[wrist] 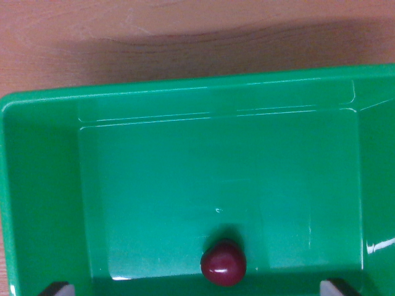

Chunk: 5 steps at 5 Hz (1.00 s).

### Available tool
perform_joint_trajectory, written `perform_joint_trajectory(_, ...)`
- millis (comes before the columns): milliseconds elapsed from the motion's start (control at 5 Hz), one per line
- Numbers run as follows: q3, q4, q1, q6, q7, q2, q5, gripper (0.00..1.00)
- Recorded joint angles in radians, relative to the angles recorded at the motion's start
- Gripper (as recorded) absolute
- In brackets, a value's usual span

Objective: Pick fruit

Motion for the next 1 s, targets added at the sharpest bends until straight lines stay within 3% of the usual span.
perform_joint_trajectory(200, 0.001, -0.024, 0.0, -0.023, -0.001, 0.004, -0.0013, 0.0)
perform_joint_trajectory(400, 0.001, -0.024, 0.0, -0.023, -0.001, 0.004, -0.0013, 0.0)
perform_joint_trajectory(600, 0.002, -0.052, 0.0, -0.052, -0.003, 0.01, -0.0028, 0.0)
perform_joint_trajectory(800, 0.002, -0.052, 0.0, -0.052, -0.003, 0.01, -0.0028, 0.0)
perform_joint_trajectory(1000, 0.003, -0.085, -0.0001, -0.084, -0.005, 0.016, -0.0046, 0.0)
